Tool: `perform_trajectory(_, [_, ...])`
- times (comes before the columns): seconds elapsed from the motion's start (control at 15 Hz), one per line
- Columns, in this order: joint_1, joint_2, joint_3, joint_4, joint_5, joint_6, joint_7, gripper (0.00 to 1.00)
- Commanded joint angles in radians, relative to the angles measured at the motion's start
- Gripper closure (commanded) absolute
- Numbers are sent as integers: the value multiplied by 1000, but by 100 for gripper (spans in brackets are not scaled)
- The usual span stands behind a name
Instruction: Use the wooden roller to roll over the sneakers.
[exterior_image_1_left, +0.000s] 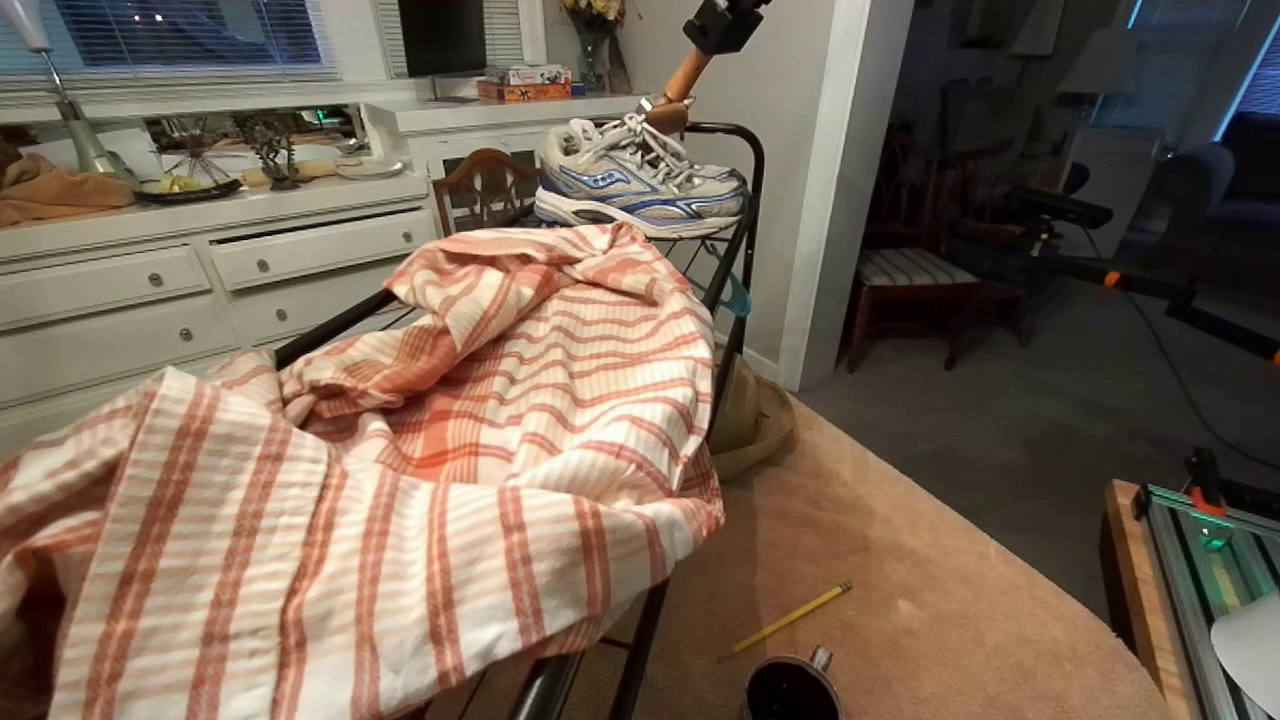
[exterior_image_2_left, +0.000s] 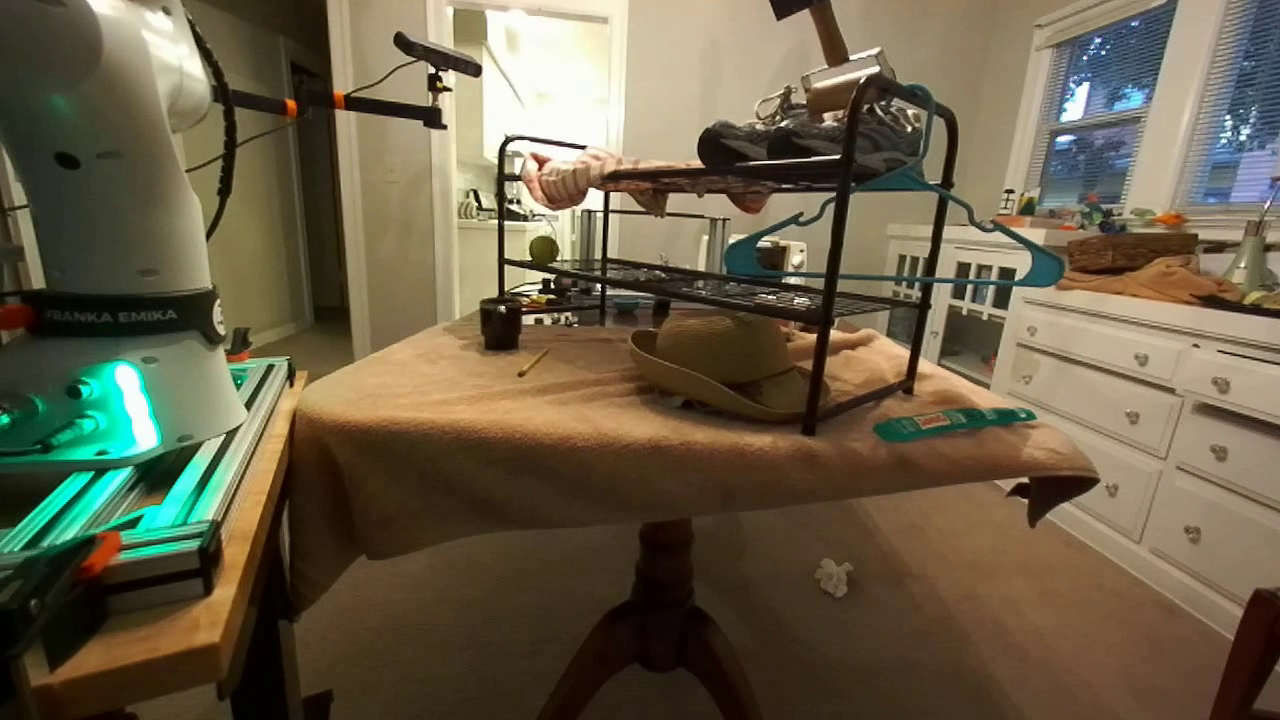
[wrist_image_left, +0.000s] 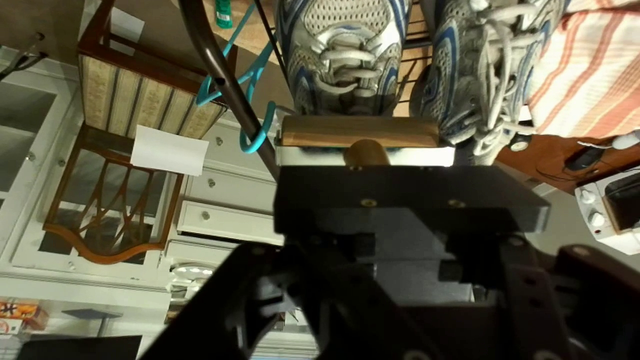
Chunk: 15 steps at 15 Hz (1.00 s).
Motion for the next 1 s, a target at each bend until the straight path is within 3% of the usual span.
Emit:
perform_trajectory(0.0, [22,-100,1,-36,-6,-21,-12,65])
perform_trajectory(0.53, [61,-173,22,-20,-81,-298,8,65])
perform_trajectory(0.93, [81,-146,42,-41,-103,-373,9,65])
